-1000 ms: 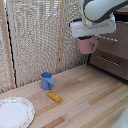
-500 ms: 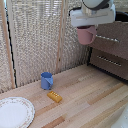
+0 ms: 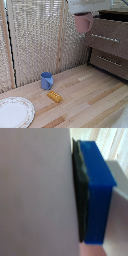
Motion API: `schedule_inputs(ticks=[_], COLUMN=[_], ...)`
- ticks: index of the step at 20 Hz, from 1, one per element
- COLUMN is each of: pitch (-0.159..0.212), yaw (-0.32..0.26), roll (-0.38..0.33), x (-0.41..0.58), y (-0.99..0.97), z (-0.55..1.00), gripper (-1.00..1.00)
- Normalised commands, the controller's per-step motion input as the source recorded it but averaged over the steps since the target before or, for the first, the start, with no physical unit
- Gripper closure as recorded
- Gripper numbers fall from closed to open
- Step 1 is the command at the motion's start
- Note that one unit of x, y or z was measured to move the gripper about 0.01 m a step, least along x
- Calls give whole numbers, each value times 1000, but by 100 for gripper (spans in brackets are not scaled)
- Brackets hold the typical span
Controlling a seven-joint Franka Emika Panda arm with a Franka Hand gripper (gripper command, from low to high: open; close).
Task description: Propose to navigate your clamp on the clench of the first drawer. Use gentle force to register to the cabinet. Send posterior your swing mandate till over it lurks, a cup of pink essence. Fortify your grip after aiming concentric with the pink cup’s periphery. Manoeuvre the pink towards the cabinet's top. Drop your compression till the cup is resting inside.
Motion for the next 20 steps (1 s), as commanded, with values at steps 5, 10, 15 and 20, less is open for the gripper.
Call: schedule_inputs(ticks=[5,10,15,20], pitch=[65,68,32,3], yaw=[-161,-125,-51,-29], roll=[2,37,97,114], x=[445,261,94,0], y=[-153,-494,-761,-866], z=[959,977,893,891], gripper=[100,100,100,100])
